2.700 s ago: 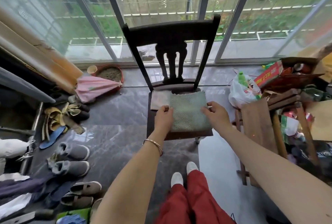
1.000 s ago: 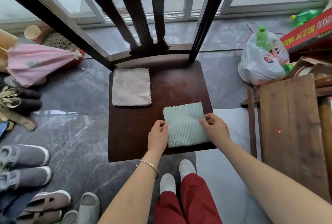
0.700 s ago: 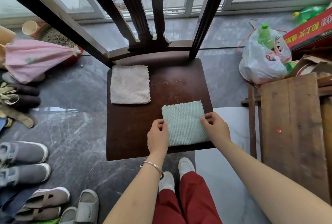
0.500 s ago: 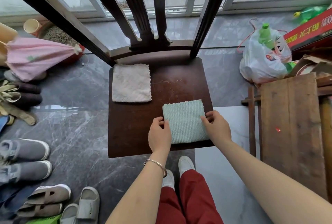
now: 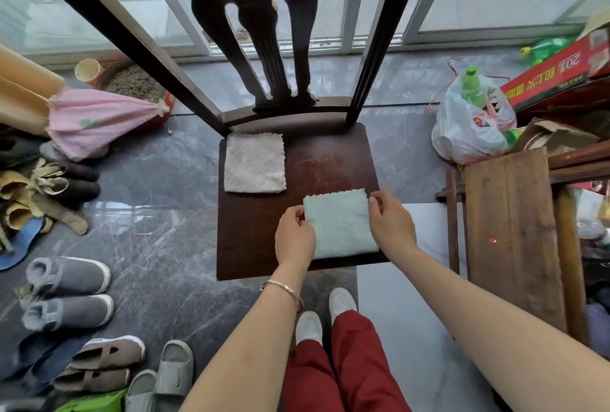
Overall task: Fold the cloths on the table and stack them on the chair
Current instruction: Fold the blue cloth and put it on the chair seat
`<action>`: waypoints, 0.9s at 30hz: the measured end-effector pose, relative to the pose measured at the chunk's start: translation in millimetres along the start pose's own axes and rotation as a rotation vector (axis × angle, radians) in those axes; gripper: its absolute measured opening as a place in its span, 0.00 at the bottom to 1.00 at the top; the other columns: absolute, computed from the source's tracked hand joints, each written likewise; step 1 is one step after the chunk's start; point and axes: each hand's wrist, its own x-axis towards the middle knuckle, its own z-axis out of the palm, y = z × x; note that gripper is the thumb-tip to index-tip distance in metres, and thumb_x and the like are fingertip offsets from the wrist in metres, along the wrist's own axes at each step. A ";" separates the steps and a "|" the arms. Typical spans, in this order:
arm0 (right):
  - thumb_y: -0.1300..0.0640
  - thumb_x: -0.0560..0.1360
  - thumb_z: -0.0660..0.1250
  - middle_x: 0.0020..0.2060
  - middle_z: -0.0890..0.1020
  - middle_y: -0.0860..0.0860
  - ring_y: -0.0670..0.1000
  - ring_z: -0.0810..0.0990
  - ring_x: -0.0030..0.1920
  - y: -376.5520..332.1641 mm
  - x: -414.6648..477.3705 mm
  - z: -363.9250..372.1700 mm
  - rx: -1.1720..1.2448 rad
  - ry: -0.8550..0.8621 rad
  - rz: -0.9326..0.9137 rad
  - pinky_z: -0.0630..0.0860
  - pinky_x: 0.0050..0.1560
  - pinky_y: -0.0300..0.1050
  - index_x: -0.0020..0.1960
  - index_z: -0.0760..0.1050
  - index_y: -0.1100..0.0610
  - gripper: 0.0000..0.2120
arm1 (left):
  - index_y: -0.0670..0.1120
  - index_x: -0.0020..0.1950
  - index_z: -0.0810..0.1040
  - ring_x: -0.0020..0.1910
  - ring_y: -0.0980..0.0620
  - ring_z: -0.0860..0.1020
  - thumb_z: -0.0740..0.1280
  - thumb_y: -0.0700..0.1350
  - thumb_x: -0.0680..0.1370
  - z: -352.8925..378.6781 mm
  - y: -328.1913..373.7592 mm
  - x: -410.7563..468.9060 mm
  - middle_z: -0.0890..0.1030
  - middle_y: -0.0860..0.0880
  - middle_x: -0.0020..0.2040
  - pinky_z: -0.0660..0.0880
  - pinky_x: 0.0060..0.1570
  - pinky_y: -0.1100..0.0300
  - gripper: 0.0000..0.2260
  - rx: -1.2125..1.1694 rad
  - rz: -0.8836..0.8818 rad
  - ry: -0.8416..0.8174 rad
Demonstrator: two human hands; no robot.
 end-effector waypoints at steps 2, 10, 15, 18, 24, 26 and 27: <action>0.52 0.80 0.53 0.55 0.79 0.51 0.50 0.73 0.48 -15.1 -11.5 -10.3 0.039 -0.010 -0.020 0.66 0.47 0.43 0.60 0.71 0.54 0.13 | 0.48 0.66 0.71 0.65 0.49 0.72 0.54 0.38 0.78 -10.4 14.2 -14.2 0.74 0.48 0.66 0.68 0.57 0.59 0.18 -0.030 0.011 0.005; 0.53 0.80 0.54 0.62 0.77 0.51 0.53 0.74 0.61 -71.1 -70.2 -69.4 0.183 -0.014 -0.077 0.69 0.56 0.45 0.66 0.69 0.53 0.16 | 0.46 0.63 0.74 0.63 0.51 0.72 0.57 0.36 0.77 -56.4 62.9 -79.5 0.75 0.48 0.65 0.68 0.58 0.62 0.16 -0.257 0.087 -0.054; 0.53 0.80 0.55 0.62 0.77 0.50 0.52 0.75 0.61 -87.8 -106.8 -96.2 0.208 0.017 -0.100 0.65 0.53 0.41 0.67 0.68 0.52 0.17 | 0.47 0.64 0.73 0.65 0.54 0.70 0.57 0.37 0.78 -80.3 81.7 -119.3 0.72 0.49 0.68 0.65 0.56 0.64 0.17 -0.285 0.143 -0.086; 0.54 0.80 0.55 0.62 0.77 0.50 0.52 0.75 0.60 -95.9 -131.3 -109.6 0.237 0.036 -0.108 0.65 0.51 0.39 0.68 0.68 0.52 0.17 | 0.47 0.65 0.72 0.66 0.53 0.70 0.56 0.36 0.78 -91.9 88.9 -141.9 0.71 0.49 0.69 0.66 0.55 0.64 0.18 -0.298 0.166 -0.106; 0.57 0.80 0.55 0.63 0.77 0.49 0.52 0.74 0.63 -103.4 -175.1 -123.9 0.313 0.102 -0.124 0.67 0.59 0.42 0.66 0.70 0.52 0.16 | 0.47 0.65 0.72 0.57 0.57 0.73 0.53 0.33 0.78 -112.5 89.3 -175.9 0.72 0.49 0.68 0.68 0.47 0.70 0.20 -0.297 0.221 -0.137; 0.57 0.80 0.56 0.63 0.77 0.49 0.52 0.74 0.64 -104.7 -188.6 -127.2 0.347 0.120 -0.123 0.68 0.63 0.44 0.66 0.70 0.52 0.16 | 0.47 0.66 0.71 0.47 0.63 0.71 0.53 0.34 0.78 -117.9 88.6 -184.7 0.72 0.49 0.68 0.67 0.38 0.73 0.20 -0.286 0.236 -0.155; 0.58 0.80 0.56 0.63 0.77 0.48 0.51 0.74 0.64 -105.0 -194.4 -128.1 0.354 0.120 -0.126 0.68 0.63 0.44 0.67 0.70 0.52 0.16 | 0.48 0.66 0.71 0.43 0.64 0.70 0.53 0.34 0.78 -119.3 87.2 -188.1 0.72 0.49 0.68 0.67 0.35 0.74 0.20 -0.279 0.239 -0.164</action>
